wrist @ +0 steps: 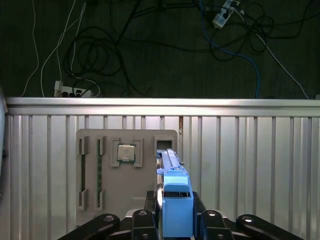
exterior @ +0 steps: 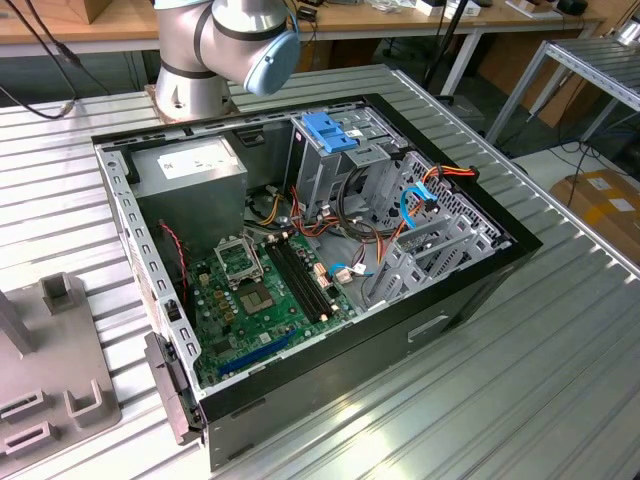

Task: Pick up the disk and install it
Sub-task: 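Pick up the disk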

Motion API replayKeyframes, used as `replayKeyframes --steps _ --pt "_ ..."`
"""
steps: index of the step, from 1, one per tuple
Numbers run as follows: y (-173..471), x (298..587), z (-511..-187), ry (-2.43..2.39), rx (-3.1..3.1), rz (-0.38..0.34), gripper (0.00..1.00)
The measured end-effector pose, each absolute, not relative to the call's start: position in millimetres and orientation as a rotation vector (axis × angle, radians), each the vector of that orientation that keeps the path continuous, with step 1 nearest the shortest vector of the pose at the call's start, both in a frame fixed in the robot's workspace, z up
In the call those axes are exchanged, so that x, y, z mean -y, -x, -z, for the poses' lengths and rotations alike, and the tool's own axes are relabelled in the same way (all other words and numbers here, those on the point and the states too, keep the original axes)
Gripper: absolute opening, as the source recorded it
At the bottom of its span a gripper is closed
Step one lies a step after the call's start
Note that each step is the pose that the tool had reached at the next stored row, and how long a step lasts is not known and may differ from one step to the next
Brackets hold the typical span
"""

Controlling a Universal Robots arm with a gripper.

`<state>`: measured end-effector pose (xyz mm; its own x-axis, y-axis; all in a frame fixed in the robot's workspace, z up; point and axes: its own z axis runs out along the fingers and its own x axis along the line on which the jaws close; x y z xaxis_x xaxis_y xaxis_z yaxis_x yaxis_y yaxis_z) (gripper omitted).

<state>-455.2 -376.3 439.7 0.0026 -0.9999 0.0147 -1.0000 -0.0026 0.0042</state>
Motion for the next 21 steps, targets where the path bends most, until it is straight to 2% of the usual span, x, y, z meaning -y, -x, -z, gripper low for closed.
replayKeyframes --steps 11,21 --pt "455 376 -461 -2.215 2.209 -0.012 0.36" --pt "455 376 -464 -2.215 2.209 -0.012 0.36"
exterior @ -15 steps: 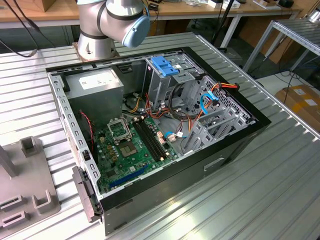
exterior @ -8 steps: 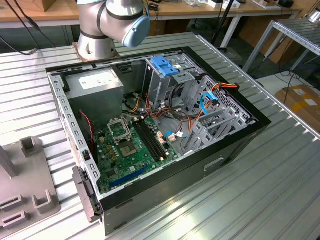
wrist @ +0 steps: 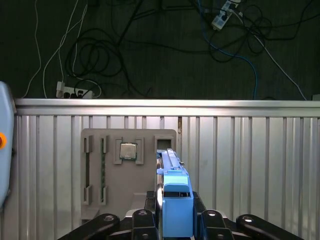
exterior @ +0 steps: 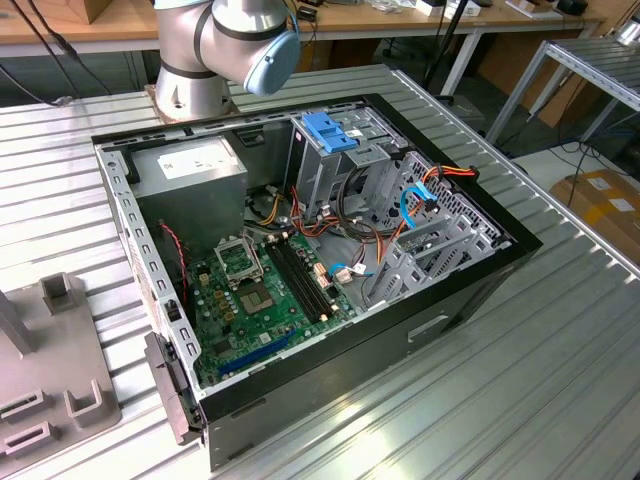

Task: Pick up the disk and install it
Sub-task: 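Pick up the disk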

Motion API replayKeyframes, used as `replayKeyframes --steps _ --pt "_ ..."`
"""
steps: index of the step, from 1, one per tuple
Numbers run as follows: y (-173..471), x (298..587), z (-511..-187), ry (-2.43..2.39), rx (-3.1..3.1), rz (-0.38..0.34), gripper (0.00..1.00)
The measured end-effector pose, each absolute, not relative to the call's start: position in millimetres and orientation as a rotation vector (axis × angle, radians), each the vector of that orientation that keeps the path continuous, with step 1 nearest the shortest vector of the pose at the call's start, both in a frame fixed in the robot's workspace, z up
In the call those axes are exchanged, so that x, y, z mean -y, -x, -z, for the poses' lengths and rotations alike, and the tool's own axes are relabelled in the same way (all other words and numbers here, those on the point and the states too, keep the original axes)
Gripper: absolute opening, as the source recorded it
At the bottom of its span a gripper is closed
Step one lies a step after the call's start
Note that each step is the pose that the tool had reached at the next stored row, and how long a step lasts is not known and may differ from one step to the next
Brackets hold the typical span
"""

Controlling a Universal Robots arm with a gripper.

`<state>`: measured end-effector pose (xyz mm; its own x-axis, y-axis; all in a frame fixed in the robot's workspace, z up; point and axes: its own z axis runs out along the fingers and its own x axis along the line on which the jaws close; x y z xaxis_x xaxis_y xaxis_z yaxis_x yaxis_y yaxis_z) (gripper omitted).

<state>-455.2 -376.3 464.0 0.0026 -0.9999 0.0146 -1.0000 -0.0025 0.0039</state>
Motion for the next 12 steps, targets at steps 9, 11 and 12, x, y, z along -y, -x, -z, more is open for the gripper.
replayKeyframes --steps 9,11,12 --pt "455 376 -473 -2.215 2.209 -0.012 0.36" --pt "455 376 -479 -2.215 2.209 -0.012 0.36" --pt "455 376 -480 -2.215 2.209 -0.012 0.36"
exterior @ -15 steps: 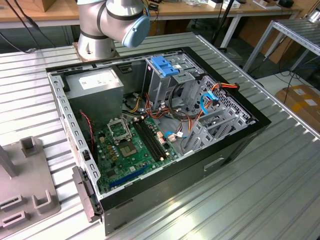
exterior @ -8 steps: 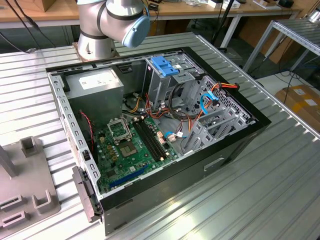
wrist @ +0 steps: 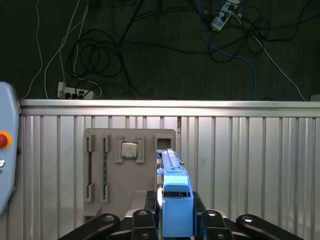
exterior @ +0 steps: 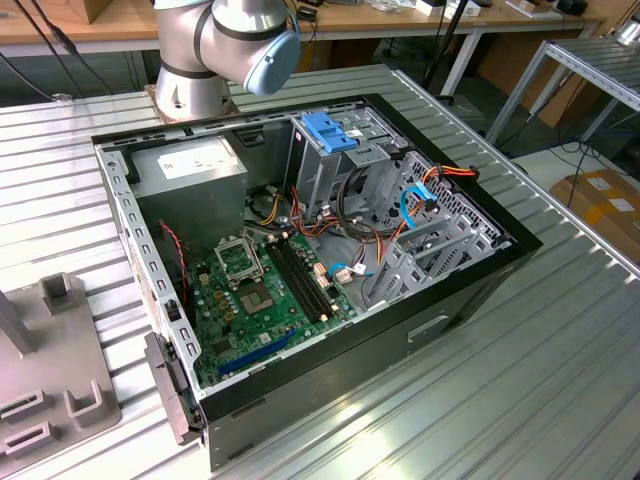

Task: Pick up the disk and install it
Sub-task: 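Pick up the disk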

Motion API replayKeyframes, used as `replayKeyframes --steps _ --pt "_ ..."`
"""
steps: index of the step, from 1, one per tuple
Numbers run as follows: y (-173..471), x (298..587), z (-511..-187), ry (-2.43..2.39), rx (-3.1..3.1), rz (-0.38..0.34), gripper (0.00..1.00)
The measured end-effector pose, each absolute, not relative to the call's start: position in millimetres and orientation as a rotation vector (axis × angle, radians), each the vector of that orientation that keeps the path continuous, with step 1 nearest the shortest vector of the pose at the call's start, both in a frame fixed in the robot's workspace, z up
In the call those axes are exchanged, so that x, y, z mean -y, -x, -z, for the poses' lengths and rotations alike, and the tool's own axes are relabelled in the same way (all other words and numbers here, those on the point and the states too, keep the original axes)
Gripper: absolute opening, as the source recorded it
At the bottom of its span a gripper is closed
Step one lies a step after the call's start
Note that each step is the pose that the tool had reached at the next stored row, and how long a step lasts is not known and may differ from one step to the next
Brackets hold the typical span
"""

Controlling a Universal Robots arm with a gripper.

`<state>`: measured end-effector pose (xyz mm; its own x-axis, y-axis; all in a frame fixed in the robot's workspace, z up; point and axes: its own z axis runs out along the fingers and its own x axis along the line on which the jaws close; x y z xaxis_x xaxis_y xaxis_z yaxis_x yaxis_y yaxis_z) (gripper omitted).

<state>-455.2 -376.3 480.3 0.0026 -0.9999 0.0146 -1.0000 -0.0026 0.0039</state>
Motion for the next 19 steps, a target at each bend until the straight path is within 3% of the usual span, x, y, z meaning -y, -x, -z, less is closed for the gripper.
replayKeyframes --steps 19 --pt "455.2 376.2 -486.1 -2.215 2.209 -0.012 0.36"
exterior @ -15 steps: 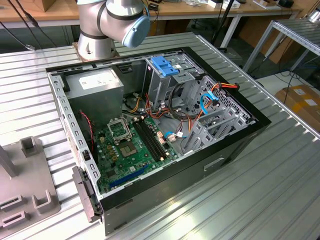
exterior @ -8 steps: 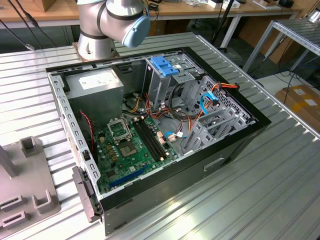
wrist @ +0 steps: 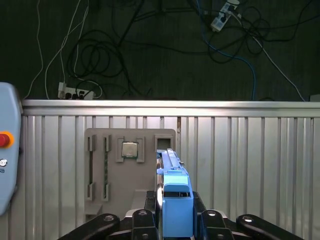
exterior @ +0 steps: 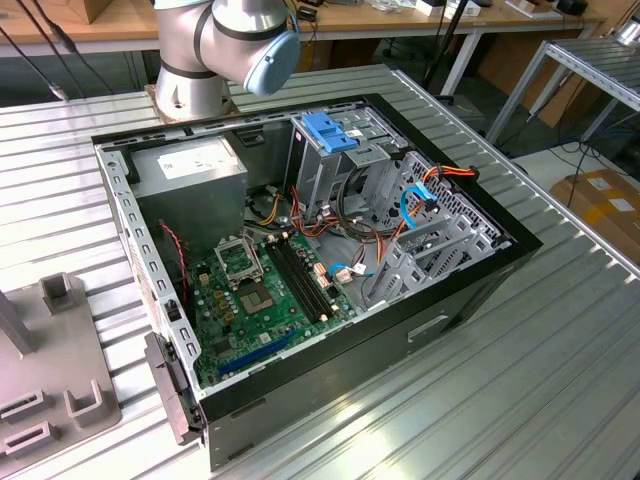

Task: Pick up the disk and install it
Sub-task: 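Pick up the disk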

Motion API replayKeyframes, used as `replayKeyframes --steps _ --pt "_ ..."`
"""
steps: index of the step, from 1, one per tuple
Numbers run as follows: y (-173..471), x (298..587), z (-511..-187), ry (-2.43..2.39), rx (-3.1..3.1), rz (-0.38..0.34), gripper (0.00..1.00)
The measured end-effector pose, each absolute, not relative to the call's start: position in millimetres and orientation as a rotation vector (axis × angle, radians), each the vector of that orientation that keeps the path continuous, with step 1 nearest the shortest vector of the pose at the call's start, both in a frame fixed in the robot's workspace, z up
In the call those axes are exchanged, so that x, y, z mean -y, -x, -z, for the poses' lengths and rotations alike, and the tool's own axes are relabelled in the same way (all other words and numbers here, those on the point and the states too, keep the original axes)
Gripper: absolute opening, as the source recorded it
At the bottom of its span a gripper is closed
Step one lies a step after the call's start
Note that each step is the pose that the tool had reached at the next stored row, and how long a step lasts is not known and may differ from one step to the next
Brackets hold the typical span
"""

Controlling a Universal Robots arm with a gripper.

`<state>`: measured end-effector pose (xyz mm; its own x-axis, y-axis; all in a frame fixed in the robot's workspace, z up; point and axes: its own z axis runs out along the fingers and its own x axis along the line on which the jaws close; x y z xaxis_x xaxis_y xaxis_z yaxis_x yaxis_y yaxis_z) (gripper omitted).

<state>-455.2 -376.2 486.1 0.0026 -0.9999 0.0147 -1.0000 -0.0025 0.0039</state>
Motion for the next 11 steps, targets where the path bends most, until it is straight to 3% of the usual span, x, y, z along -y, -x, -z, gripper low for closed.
replayKeyframes --steps 11 --pt "455 376 -498 -2.215 2.209 -0.012 0.36"
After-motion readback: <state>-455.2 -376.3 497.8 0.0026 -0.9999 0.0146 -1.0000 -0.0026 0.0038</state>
